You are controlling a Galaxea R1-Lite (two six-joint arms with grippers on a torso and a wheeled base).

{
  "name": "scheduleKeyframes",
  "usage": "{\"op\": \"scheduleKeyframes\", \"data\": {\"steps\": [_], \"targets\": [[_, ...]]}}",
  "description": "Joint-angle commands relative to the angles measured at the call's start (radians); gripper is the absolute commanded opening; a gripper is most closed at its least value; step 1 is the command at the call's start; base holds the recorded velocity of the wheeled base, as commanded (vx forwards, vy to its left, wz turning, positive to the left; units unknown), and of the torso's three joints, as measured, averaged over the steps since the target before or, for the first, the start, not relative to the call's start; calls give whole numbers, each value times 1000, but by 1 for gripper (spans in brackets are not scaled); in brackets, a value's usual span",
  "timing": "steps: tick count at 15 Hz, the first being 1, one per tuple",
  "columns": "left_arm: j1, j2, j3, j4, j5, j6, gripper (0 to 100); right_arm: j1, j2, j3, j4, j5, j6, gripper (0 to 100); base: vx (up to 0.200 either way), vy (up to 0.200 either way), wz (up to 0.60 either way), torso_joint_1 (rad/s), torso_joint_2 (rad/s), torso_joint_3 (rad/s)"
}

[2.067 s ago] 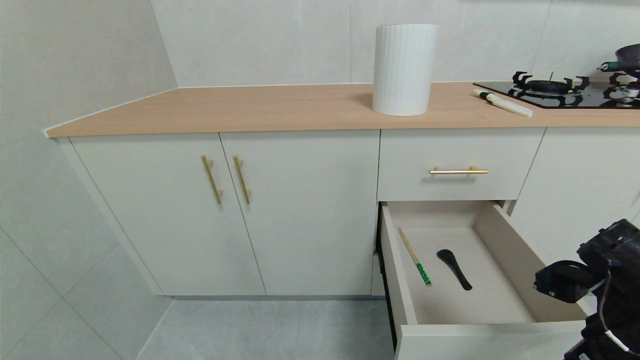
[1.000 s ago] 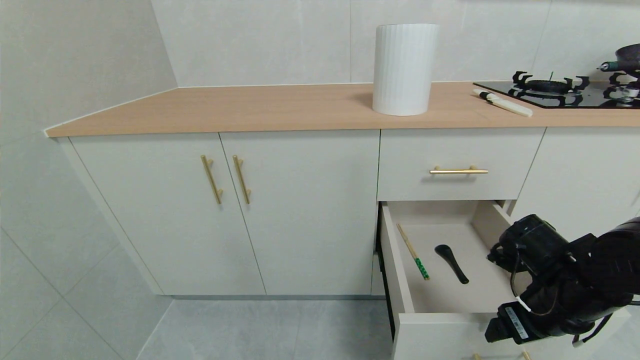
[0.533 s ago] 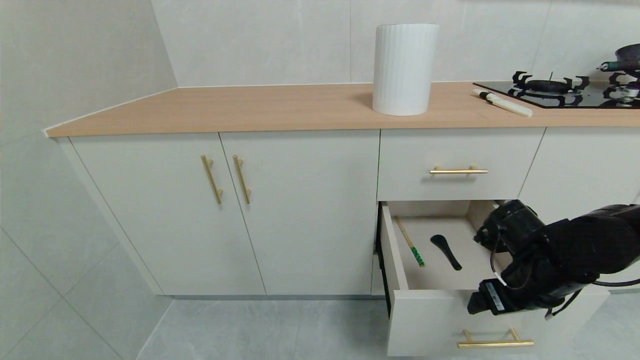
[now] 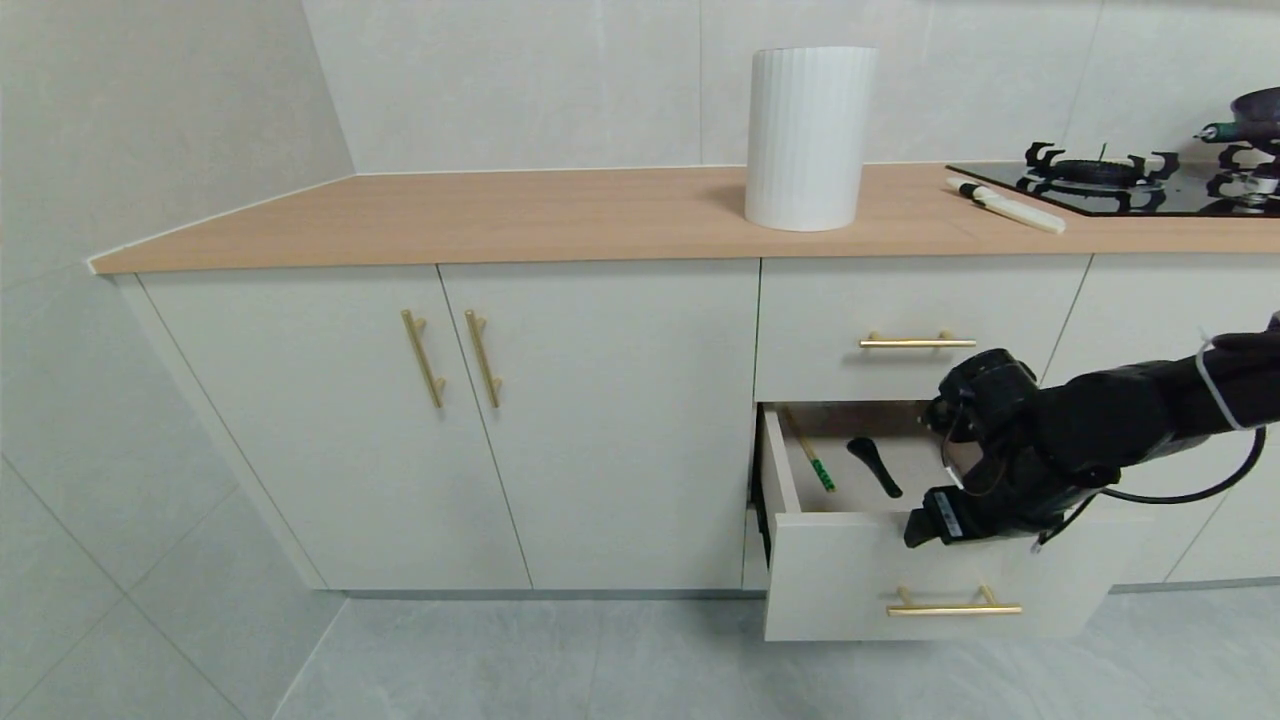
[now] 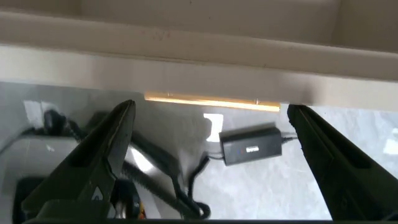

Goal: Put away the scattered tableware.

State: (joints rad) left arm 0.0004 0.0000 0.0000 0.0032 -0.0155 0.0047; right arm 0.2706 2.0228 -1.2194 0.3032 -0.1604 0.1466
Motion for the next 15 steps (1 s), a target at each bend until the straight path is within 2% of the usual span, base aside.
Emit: {"op": "scheduleKeyframes", "data": {"steps": [1, 6, 9, 14, 15], "targets": [[1, 0, 0, 0, 0, 0, 100, -19, 109, -112, -6, -7, -2, 100, 0, 0, 0, 0, 0, 0], [1, 0, 0, 0, 0, 0, 100, -53, 238, -255, -21, -53, 2, 100, 0, 0, 0, 0, 0, 0], [1, 0, 0, 0, 0, 0, 100, -62, 258, -236, -185, -56, 7, 100, 0, 0, 0, 0, 0, 0], [1, 0, 0, 0, 0, 0, 100, -71, 275, -218, -319, -67, 8, 100, 0, 0, 0, 0, 0, 0], [1, 0, 0, 0, 0, 0, 100, -73, 300, -213, -389, -90, 10, 100, 0, 0, 0, 0, 0, 0]]}}
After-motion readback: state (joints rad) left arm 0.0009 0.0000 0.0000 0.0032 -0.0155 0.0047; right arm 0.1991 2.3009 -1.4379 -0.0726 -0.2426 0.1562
